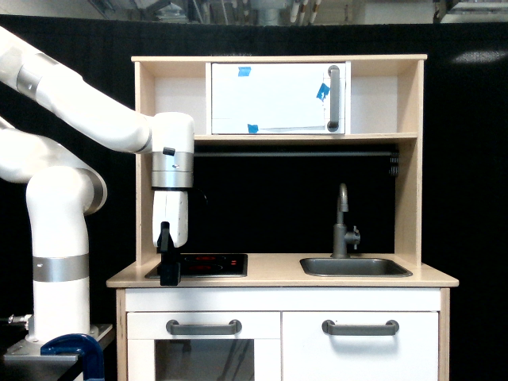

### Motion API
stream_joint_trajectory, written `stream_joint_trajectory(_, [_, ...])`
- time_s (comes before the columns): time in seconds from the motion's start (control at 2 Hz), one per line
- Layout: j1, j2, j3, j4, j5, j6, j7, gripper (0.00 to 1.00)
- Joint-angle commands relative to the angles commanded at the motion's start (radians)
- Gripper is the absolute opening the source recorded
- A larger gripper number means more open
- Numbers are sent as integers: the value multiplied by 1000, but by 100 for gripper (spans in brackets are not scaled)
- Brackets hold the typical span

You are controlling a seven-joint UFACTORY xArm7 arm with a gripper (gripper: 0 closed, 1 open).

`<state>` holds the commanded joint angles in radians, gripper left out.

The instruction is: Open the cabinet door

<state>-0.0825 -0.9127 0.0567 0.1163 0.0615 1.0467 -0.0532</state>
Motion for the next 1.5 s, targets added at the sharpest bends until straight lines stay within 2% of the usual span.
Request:
stream_joint_trajectory(0.5, [-32, -8, -13, -4, -11, -14, 18, 100])
stream_joint_trajectory(1.0, [-101, 129, -53, 51, -57, -113, 1, 100])
stream_joint_trajectory(1.5, [-132, 378, -175, 178, -114, -231, -201, 100])
